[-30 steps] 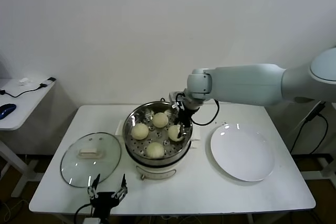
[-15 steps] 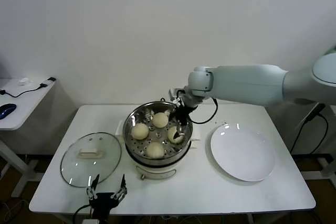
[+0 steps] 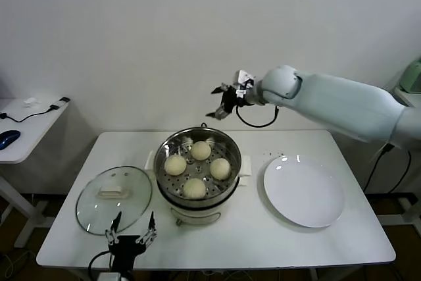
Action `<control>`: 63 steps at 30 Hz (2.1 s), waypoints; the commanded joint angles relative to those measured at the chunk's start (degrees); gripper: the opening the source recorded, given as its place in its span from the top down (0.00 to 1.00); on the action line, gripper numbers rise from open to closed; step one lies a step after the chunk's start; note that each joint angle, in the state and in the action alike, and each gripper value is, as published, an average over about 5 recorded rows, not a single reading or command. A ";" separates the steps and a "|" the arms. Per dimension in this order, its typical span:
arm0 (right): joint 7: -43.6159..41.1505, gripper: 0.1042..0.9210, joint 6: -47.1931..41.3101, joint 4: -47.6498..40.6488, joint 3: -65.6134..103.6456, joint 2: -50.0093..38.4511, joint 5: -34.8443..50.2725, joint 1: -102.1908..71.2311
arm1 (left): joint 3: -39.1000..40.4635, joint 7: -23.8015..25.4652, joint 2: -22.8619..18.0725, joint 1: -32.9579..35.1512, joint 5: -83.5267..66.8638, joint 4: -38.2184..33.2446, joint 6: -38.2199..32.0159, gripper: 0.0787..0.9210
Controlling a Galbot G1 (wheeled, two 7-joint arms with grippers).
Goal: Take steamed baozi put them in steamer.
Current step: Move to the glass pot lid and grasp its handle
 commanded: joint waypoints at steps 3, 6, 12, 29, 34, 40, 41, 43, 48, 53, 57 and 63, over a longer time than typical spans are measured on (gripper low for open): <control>23.51 0.12 1.68 14.84 55.91 -18.65 -12.81 -48.56 | -0.86 1.87 0.61 -0.80 0.38 -0.41 -3.55 0.12; 22.20 0.12 5.12 15.34 71.45 -17.97 -17.63 -64.70 | -1.56 2.72 1.00 -1.73 1.27 -0.26 -4.20 0.12; 19.95 0.12 15.19 16.11 90.54 -9.65 -24.48 -88.27 | -2.25 3.40 2.04 -3.46 1.90 0.75 -4.64 0.12; 15.60 0.12 33.29 16.06 101.49 20.69 -33.47 -113.30 | -2.77 0.77 4.40 -4.08 7.61 4.99 -11.93 0.12; 16.08 0.12 33.94 15.47 100.47 22.77 -33.38 -115.53 | -2.73 -5.05 4.67 -4.82 16.36 7.70 -13.67 0.12; 17.07 0.12 32.04 17.31 99.49 23.51 -33.36 -117.27 | -4.47 -14.25 5.51 -6.85 36.52 13.65 -16.80 0.12; 17.28 0.12 31.48 17.59 99.31 23.56 -33.39 -117.40 | -4.96 -15.78 5.96 -7.38 40.77 15.15 -17.27 0.12; 17.70 0.12 30.30 18.06 99.08 23.68 -33.38 -117.46 | -6.08 -18.29 7.15 -8.47 48.34 17.89 -17.86 0.12; 18.27 0.12 27.22 19.31 98.91 23.98 -33.02 -117.06 | -7.98 -22.32 11.01 -11.18 64.16 25.61 -14.31 0.12; 17.94 0.12 26.44 20.14 98.77 24.25 -33.43 -116.96 | -7.81 -21.83 13.09 -14.81 68.66 32.47 -8.08 0.12; 17.91 0.12 26.18 20.88 98.78 24.61 -33.51 -117.32 | -7.95 -20.48 13.31 -17.78 70.62 36.80 -5.54 0.12; 17.87 0.12 26.02 21.48 98.89 25.00 -33.94 -117.85 | -7.66 -18.78 13.68 -21.35 71.29 38.67 -3.87 0.12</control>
